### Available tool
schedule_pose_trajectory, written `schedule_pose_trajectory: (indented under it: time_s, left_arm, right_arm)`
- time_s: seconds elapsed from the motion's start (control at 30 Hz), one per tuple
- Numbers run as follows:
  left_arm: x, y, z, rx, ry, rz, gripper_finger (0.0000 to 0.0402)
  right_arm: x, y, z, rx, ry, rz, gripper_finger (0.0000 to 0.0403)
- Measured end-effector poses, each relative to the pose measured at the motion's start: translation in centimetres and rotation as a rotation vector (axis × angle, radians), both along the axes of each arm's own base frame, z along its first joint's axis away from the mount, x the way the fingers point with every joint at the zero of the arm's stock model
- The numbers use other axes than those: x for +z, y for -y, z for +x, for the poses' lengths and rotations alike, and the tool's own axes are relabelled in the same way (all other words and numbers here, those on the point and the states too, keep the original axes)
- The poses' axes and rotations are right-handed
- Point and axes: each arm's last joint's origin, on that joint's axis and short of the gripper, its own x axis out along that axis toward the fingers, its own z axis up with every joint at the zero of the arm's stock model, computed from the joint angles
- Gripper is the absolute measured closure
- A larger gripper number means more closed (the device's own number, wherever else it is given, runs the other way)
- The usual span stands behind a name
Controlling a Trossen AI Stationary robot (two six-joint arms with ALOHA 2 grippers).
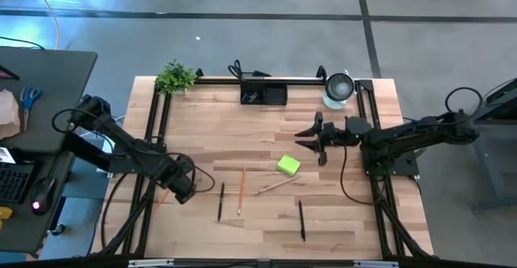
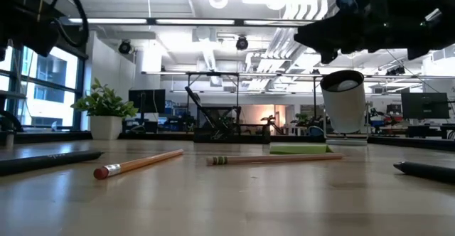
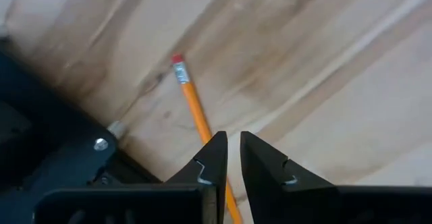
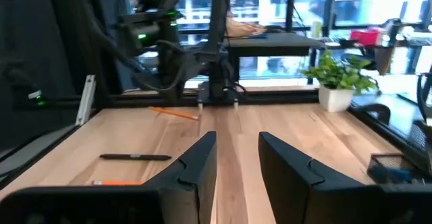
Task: Pick and place office supplies into organizer
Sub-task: Put the left orange pencil into the black desk organizer
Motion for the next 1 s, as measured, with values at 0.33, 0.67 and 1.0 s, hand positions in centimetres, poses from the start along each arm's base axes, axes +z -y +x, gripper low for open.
schedule_pose_trajectory:
  time_s: [0.33, 0.67, 1.0]
  left_arm:
    - [-3.1, -0.4, -1.4, -0.007, -0.080, 0.051, 0.0294]
    - [-4.8, -0.8, -2.0, 0.044, -0.035, 0.073, 0.0256]
    - [-5.5, -0.8, -1.9, 0.043, 0.015, 0.064, 0.0323]
  right_arm:
    - [-0.7, -1.9, 0.2, -0.080, -0.063, -0.071, 0.0299]
    - [-0.8, -2.3, 0.1, -0.093, -0.074, -0.086, 0.0299]
    - [-0.9, -2.3, 0.1, -0.092, -0.084, -0.086, 0.0299]
